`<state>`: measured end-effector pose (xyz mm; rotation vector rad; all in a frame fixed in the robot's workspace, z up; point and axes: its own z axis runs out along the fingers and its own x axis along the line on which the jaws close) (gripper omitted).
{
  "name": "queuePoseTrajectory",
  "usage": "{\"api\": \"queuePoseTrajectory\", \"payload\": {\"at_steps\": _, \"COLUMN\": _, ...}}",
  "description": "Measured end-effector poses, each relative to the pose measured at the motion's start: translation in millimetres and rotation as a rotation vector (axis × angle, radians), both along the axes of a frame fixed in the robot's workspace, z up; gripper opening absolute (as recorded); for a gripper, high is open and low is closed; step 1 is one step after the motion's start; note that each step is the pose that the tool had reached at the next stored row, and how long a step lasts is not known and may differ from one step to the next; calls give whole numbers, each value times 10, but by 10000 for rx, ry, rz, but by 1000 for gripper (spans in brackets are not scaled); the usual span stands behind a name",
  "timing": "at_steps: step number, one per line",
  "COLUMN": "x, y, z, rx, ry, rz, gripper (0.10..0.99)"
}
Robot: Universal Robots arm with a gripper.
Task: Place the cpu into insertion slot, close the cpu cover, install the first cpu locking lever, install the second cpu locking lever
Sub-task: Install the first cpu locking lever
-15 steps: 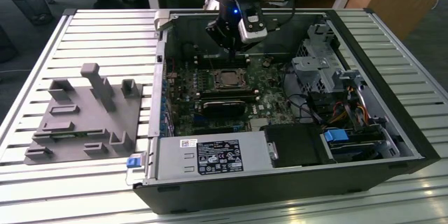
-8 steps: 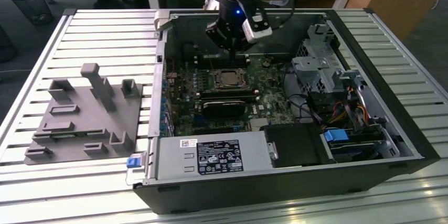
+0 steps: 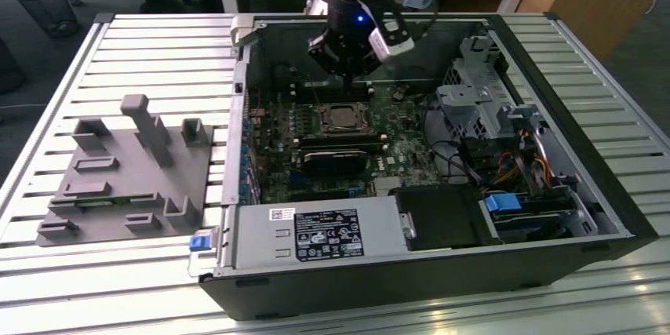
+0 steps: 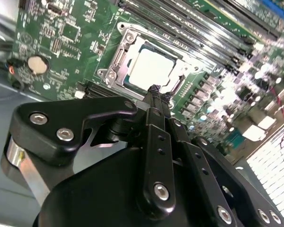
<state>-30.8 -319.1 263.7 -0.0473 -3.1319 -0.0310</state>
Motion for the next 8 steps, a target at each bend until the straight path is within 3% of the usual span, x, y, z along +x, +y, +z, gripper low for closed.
{"api": "queuePoseTrajectory", "payload": {"at_steps": 8, "x": 0, "y": 0, "z": -6, "rx": 0, "ry": 0, "rz": 1457, "gripper": 106}}
